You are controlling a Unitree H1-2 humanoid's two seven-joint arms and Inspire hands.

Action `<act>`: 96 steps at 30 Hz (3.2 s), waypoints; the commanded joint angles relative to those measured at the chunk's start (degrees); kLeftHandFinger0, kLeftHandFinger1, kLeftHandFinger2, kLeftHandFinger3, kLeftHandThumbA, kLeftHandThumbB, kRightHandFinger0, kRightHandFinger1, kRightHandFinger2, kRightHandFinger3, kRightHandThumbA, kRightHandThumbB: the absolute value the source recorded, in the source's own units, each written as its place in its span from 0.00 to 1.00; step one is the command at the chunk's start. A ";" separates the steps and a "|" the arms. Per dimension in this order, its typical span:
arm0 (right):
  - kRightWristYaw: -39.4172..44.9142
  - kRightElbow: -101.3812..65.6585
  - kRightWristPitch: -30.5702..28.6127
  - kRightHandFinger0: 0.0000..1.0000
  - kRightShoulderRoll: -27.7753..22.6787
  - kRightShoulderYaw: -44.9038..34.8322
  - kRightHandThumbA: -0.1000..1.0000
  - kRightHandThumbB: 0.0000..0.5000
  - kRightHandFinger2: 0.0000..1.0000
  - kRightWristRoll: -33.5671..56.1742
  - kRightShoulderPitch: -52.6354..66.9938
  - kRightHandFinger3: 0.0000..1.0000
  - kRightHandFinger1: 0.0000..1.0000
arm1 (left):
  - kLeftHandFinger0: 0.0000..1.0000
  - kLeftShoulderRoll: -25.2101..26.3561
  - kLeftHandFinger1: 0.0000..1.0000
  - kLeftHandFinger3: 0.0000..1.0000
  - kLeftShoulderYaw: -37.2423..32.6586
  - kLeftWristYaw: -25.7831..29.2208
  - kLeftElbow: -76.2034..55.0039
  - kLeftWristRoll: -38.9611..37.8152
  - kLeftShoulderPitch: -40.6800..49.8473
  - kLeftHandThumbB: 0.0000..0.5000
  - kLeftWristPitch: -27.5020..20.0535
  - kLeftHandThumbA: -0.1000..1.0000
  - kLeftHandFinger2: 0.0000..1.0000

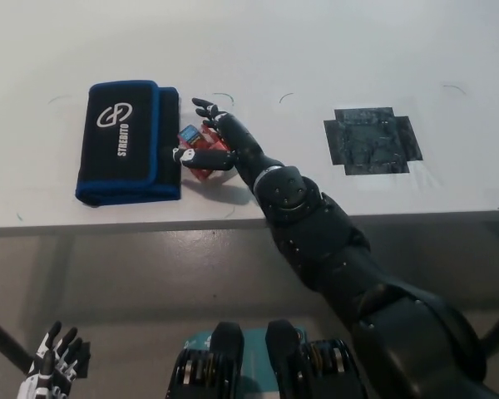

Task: Use the right hand to move the tape on the right hand side to the notebook on the left hand side

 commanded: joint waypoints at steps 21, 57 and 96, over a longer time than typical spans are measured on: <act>3.78 -5.03 -7.47 1.00 -13.17 -0.56 0.87 0.20 1.00 0.08 -3.18 1.00 1.00 | 1.00 1.18 1.00 1.00 0.63 -0.38 -2.01 -0.68 0.64 0.56 -0.44 0.85 1.00; 6.75 -88.84 -6.45 1.00 -30.88 -6.52 0.86 0.18 1.00 -4.91 75.10 1.00 1.00 | 1.00 1.02 1.00 1.00 0.97 -0.52 1.28 -0.36 0.21 0.59 -2.83 0.88 1.00; 7.41 -83.97 -5.82 1.00 -32.57 -4.61 0.97 0.10 1.00 -6.06 74.55 1.00 1.00 | 1.00 1.71 1.00 1.00 1.61 -1.03 0.03 -1.69 3.34 0.57 -3.39 0.87 1.00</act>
